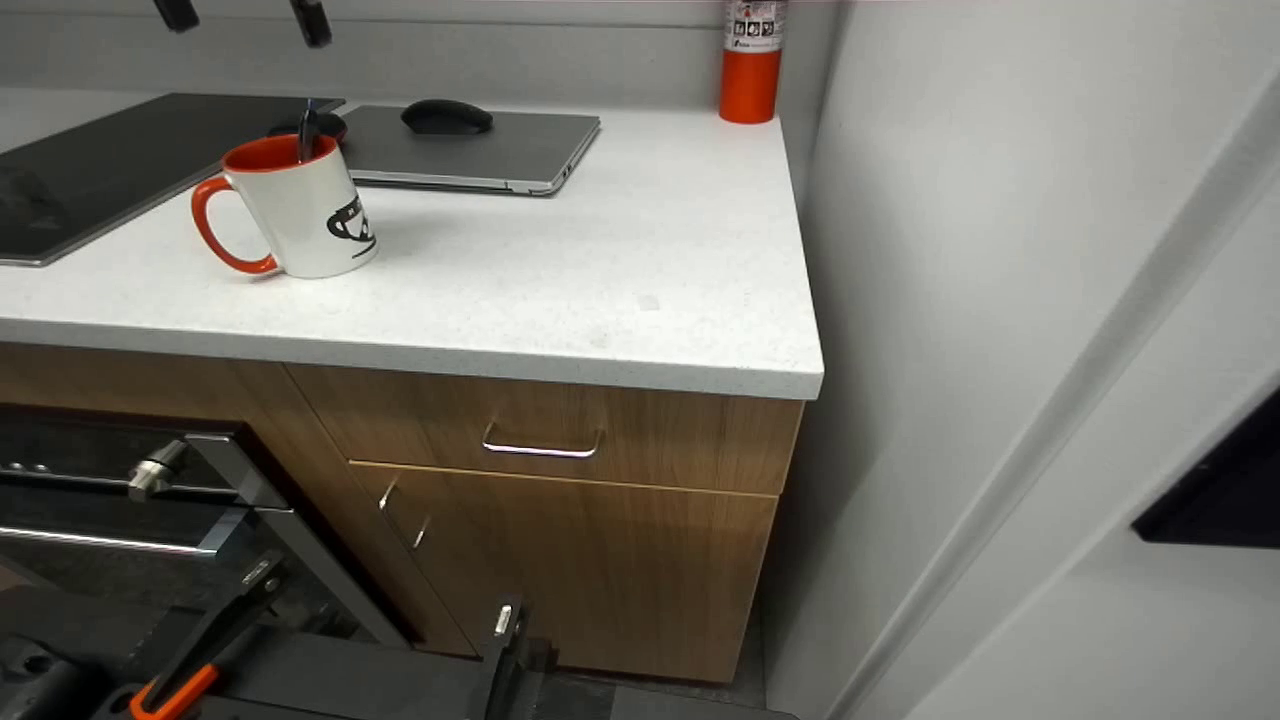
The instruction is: Pick the marker in the cup and put it on the counter
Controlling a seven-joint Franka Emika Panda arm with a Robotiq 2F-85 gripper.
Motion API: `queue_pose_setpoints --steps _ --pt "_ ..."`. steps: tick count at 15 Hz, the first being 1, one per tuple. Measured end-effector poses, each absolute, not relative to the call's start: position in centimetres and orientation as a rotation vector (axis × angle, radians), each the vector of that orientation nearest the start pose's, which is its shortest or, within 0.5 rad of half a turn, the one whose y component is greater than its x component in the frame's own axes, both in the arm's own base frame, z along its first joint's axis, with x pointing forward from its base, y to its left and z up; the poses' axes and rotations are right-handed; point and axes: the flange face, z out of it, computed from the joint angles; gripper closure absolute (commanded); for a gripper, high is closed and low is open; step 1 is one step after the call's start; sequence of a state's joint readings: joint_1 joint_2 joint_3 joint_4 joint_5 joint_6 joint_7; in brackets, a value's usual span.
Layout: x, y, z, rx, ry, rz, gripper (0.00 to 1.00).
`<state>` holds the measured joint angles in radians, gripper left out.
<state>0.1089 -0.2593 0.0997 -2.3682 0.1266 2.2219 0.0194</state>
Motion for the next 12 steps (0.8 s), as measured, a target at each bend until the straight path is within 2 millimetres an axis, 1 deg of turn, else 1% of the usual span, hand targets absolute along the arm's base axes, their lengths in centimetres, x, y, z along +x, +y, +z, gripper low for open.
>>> queue_pose_setpoints --steps 4,8,12 --pt "47.4 11.2 41.9 -3.035 -0.211 -0.131 0.00" --pt "48.3 12.0 40.8 -3.007 -0.260 -0.106 0.00" --pt "49.1 12.3 39.7 -2.996 -0.290 -0.078 0.00"
